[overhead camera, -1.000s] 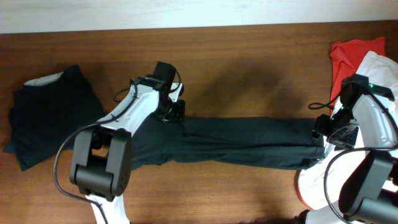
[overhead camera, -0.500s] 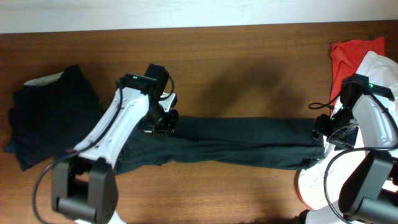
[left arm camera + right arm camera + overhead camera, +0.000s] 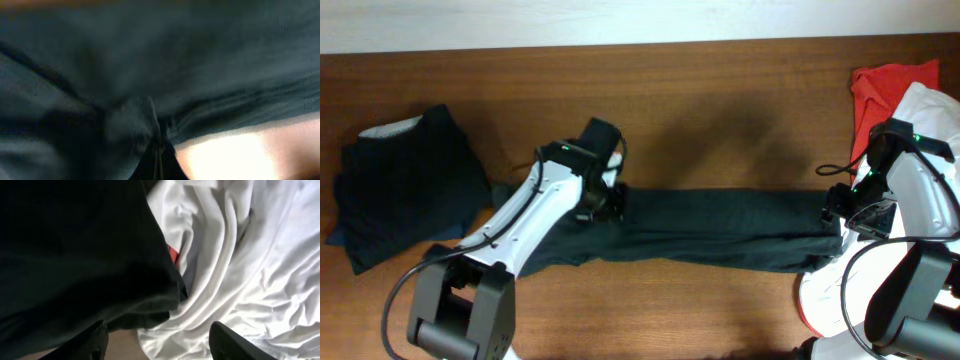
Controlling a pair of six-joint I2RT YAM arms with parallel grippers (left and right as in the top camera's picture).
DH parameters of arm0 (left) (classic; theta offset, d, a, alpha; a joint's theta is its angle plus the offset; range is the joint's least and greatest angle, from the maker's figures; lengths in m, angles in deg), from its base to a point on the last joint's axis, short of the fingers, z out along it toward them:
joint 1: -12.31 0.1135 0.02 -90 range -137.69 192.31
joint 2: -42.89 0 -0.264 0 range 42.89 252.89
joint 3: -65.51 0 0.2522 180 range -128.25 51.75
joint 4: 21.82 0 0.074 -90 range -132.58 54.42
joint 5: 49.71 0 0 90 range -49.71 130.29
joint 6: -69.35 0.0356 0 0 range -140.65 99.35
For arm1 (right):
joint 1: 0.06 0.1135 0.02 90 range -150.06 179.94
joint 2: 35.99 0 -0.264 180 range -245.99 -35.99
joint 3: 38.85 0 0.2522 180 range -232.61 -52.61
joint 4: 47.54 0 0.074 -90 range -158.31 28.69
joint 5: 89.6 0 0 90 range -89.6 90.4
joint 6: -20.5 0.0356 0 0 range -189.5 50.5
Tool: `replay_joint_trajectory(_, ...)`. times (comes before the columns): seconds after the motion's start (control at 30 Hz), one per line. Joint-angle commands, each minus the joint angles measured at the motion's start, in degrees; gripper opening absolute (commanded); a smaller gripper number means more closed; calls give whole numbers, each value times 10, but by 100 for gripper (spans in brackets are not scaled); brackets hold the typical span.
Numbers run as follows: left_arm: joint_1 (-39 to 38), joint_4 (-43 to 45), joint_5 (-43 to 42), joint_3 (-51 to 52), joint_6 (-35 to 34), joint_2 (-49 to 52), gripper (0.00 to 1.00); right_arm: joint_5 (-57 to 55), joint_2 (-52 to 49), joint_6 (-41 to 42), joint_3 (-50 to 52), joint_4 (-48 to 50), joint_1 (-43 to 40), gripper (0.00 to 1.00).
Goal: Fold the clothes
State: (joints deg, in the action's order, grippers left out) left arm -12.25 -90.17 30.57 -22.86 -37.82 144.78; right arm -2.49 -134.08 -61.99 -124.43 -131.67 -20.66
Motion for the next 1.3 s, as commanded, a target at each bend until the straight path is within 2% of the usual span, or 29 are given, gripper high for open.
replay_joint_trajectory(0.0,19,43,97,-1,-66,3,2,3,2,3,3,-1,-1,68)
replay_joint_trajectory(0.07,19,61,135,-1,-77,20,3,4,2,2,3,-1,-1,68)
replay_joint_trajectory(0.1,19,66,146,-1,-77,34,8,4,2,3,3,-1,-1,68)
replay_joint_trajectory(0.13,19,66,159,-1,-77,43,15,7,2,2,3,-1,-1,68)
replay_joint_trajectory(0.2,24,75,196,-1,-77,53,44,9,2,2,3,-1,-1,72)
replay_joint_trajectory(0.23,34,75,196,-2,-77,53,50,10,2,-1,3,-1,-1,73)
replay_joint_trajectory(0.3,70,26,183,-16,-77,44,52,49,2,-45,3,2,-1,75)
replay_joint_trajectory(0.4,127,-17,181,-26,-77,-22,52,54,2,-54,3,4,-1,78)
replay_joint_trajectory(0.47,162,-35,159,-25,-76,-67,61,53,2,-54,2,3,-1,79)
replay_joint_trajectory(0.53,169,-45,153,-19,-76,-66,64,53,2,-54,3,1,-1,83)
replay_joint_trajectory(0.63,168,-35,150,31,-76,-58,64,52,2,-58,3,-25,-1,85)
replay_joint_trajectory(0.73,170,14,149,105,-57,-58,64,53,2,-58,2,-34,-1,85)
replay_joint_trajectory(0.9,211,60,149,171,-55,-58,64,52,2,-58,3,-34,-1,85)
replay_joint_trajectory(0.93,217,66,149,179,-55,-58,64,52,2,-58,3,-34,-1,85)
replay_joint_trajectory(1.03,246,80,150,194,-55,-57,64,53,2,-95,3,-36,-1,99)
replay_joint_trajectory(1.2,326,111,146,194,-50,-47,64,55,-15,-101,3,-31,-1,99)
replay_joint_trajectory(1.27,338,111,71,194,-11,-46,63,55,-31,-101,3,-31,-1,99)
